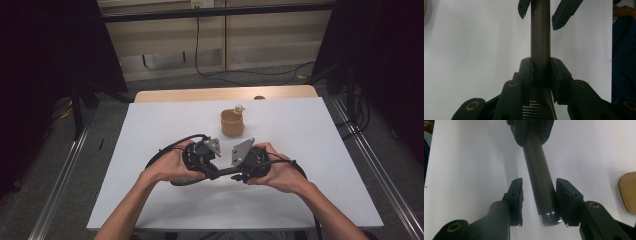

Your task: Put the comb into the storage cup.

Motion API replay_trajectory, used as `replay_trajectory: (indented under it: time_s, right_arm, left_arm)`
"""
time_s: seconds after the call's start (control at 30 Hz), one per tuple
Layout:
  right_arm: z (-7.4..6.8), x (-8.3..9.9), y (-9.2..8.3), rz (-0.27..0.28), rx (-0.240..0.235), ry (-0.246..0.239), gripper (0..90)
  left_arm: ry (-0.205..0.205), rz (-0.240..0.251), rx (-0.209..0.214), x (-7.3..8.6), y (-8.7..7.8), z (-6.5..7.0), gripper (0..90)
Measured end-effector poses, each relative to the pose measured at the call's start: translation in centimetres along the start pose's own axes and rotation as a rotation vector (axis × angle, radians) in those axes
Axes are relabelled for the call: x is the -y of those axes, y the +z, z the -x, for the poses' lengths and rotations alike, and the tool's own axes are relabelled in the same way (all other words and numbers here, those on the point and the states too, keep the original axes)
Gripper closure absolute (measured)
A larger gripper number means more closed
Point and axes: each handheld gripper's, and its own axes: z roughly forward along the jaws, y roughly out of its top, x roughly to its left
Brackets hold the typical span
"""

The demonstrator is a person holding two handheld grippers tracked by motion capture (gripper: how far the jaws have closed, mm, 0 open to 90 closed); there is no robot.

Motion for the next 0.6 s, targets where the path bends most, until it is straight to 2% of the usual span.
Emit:
replay_trajectory:
  time_s: [0.07,0.3,0.6]
  right_arm:
    - [0.12,-0.06,0.12,-0.004,-0.003,-0.002,59.4]
    - [0.27,-0.13,0.51,-0.022,-0.01,-0.036,65.8]
    - [0.49,-0.15,0.86,-0.03,-0.004,-0.055,67.6]
  left_arm:
    - [-0.011,0.005,0.0,0.02,0.06,-0.02,72.9]
    - [-0.009,-0.005,0.004,-0.07,0.31,-0.03,73.0]
    - [-0.008,-0.007,0.001,-0.06,0.39,-0.18,72.9]
